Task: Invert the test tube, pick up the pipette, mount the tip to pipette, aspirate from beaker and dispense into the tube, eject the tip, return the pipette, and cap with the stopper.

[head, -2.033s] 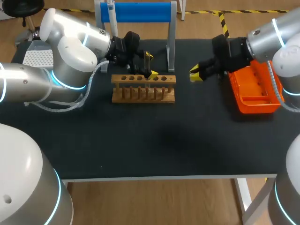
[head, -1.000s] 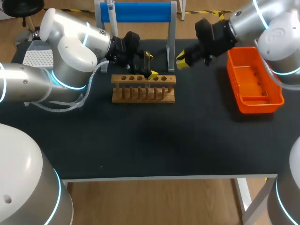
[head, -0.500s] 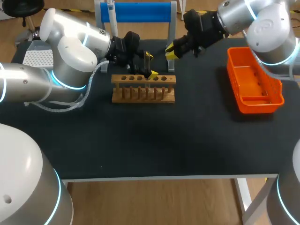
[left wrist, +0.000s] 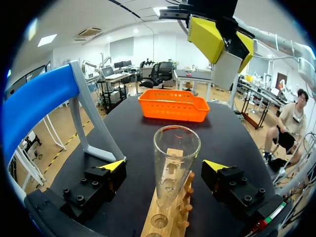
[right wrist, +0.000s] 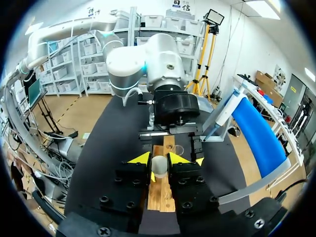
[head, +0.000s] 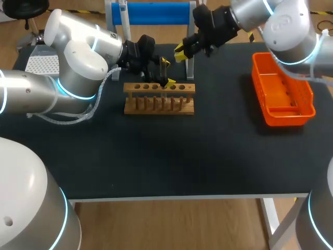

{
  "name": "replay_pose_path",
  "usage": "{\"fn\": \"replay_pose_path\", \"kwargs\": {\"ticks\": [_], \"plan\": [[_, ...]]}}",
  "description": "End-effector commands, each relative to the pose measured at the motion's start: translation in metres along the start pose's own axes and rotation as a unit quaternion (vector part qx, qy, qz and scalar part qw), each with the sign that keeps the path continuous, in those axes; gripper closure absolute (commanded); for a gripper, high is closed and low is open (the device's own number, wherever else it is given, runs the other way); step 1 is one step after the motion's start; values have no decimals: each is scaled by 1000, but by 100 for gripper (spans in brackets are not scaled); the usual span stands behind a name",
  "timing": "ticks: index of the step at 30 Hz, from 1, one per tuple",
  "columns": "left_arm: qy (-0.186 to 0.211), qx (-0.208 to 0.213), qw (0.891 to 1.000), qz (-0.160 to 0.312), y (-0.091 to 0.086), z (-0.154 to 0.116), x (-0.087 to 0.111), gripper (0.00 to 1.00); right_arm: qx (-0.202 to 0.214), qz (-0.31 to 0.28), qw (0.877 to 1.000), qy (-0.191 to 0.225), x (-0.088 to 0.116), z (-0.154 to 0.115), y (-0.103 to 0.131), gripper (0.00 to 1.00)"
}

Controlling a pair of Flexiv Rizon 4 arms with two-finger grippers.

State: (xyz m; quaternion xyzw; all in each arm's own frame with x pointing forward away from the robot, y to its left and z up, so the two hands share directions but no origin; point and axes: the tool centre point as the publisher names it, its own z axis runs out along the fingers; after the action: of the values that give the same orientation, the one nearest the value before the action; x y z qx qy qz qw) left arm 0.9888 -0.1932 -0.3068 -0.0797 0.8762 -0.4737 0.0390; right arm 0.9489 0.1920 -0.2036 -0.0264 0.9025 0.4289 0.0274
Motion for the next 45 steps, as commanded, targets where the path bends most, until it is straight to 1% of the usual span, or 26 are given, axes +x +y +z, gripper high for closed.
{"fn": "replay_pose_path", "kwargs": {"ticks": [1,11,22,45], "plan": [[1,-1,1000,0,0,0,-1,0,4,0,1000,6,-9,5,5,100],[1,-1,1000,0,0,0,-1,0,2,2,1000,10,-20,15,11,100],[1,-1,1000,0,0,0,-1,0,2,3,1000,13,-25,20,12,100],[-1,-7,1000,0,2,-5,1,0,4,2,1000,18,-29,29,15,100]]}}
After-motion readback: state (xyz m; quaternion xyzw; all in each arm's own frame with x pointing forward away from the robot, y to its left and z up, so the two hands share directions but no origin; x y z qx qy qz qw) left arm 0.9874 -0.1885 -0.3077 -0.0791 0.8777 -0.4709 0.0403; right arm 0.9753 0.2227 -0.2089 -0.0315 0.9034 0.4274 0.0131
